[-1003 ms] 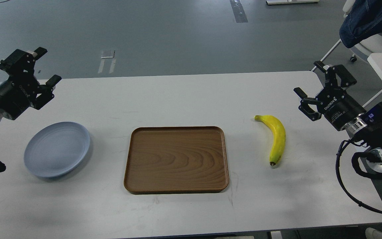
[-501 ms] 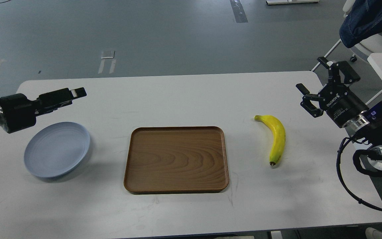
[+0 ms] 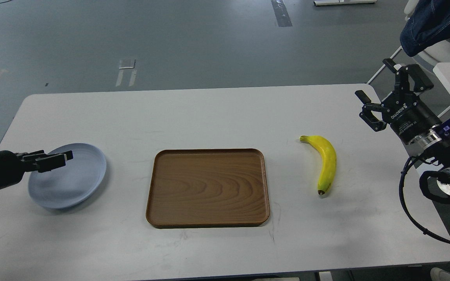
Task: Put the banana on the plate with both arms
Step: 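Grasp the rim of the light blue plate with the left gripper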
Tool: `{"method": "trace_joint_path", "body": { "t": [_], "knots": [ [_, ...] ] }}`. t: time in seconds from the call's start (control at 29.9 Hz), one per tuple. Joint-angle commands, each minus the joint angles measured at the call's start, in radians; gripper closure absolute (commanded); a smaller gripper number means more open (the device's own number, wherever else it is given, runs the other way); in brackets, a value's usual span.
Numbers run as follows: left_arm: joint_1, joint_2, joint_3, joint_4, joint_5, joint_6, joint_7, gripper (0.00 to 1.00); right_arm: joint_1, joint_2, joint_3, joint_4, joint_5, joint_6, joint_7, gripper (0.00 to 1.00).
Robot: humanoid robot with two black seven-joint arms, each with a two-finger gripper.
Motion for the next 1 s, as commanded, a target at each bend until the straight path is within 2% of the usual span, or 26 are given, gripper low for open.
{"method": "trace_joint_path", "body": {
  "t": [0.0,0.23,0.43,0.97],
  "knots": [
    [0.002,-0.008,0.013,0.03,-0.003,0.035,0.0,0.02,0.0,0.001,0.0,0.0,0.0,0.0,0.0,0.0],
    [0.008,-0.01,0.093,0.123,-0.018,0.132,0.0,0.02,-0.006,0.004,0.002,0.0,0.0,0.0,0.0,0.0],
    [0.008,-0.006,0.165,0.132,-0.084,0.14,0.0,0.02,-0.011,0.004,0.005,0.001,0.0,0.0,0.0,0.0],
    [0.011,-0.025,0.207,0.191,-0.159,0.136,0.0,0.04,-0.02,0.001,0.017,0.015,0.0,0.0,0.0,0.0]
  ]
}}
